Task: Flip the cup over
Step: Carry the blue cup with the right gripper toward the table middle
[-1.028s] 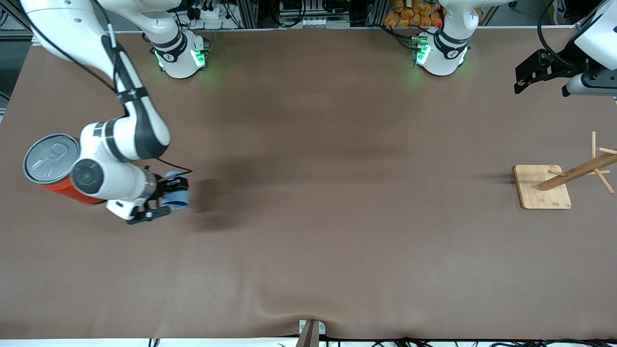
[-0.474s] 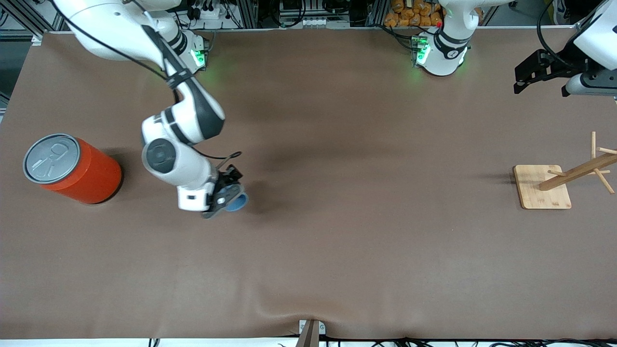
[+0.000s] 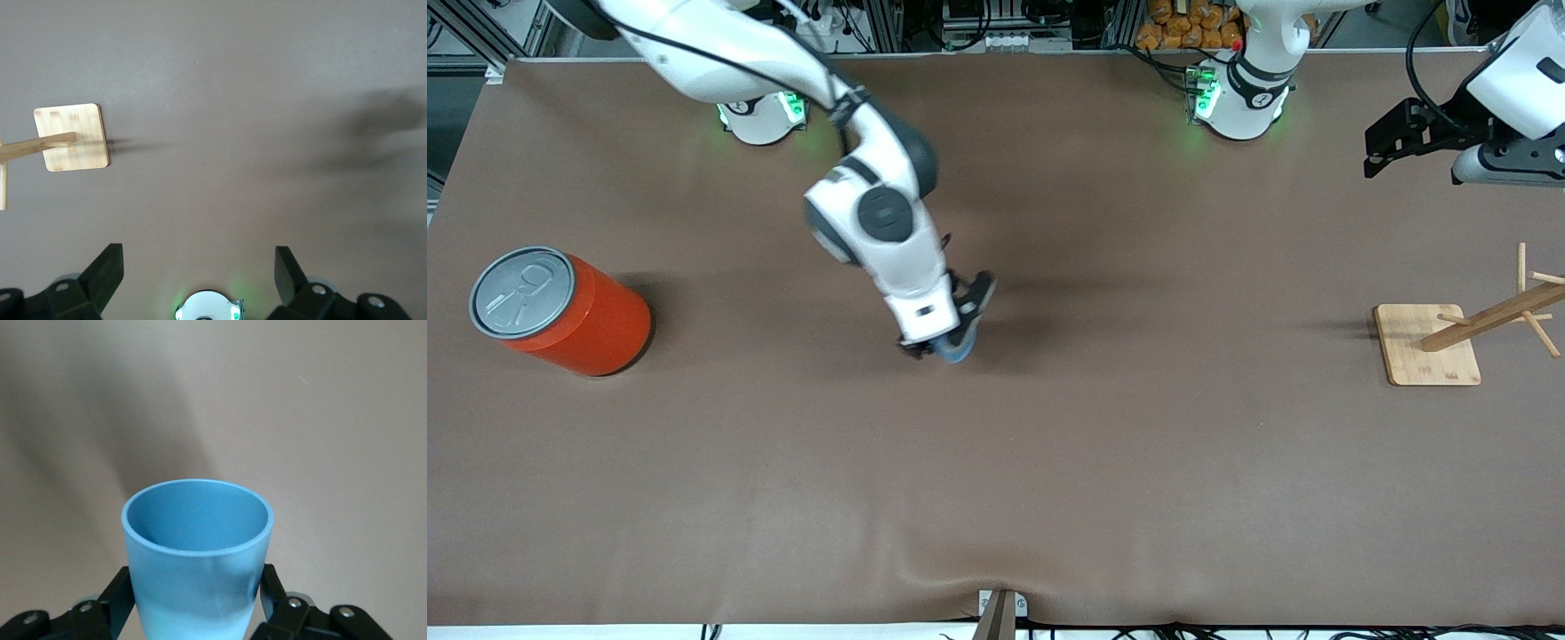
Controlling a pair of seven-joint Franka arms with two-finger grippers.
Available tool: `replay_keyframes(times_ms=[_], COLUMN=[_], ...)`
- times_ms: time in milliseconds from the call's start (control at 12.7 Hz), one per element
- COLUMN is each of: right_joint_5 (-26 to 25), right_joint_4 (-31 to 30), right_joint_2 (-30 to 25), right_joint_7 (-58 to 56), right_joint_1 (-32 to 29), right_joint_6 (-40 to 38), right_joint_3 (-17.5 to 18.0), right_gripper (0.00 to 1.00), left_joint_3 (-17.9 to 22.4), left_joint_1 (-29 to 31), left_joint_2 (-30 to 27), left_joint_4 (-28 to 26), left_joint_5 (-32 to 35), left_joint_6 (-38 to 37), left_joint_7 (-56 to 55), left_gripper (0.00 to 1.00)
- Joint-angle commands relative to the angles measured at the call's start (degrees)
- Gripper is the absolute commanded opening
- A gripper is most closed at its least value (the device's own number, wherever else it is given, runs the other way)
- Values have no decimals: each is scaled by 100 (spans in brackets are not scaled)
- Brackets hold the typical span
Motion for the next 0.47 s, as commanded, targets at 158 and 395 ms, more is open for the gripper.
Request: replay_keyframes(times_ms=[158,395], right_joint_5=[-628,-873], right_joint_4=[824,1035], right_joint_2=[808,1054], right_joint_7=[-444,-234], right_joint_1=[896,1731], right_joint_6=[-54,-45], right_joint_3=[300,-15], right_gripper=[9,9], left_joint_3=[-118,-145], left_joint_1=[-3,-3], left_joint_2=[5,-4], left_joint_4=[9,9], left_joint_5=[135,135], left_joint_6=[37,37], left_joint_7=[-250,-250], left_gripper=[100,100])
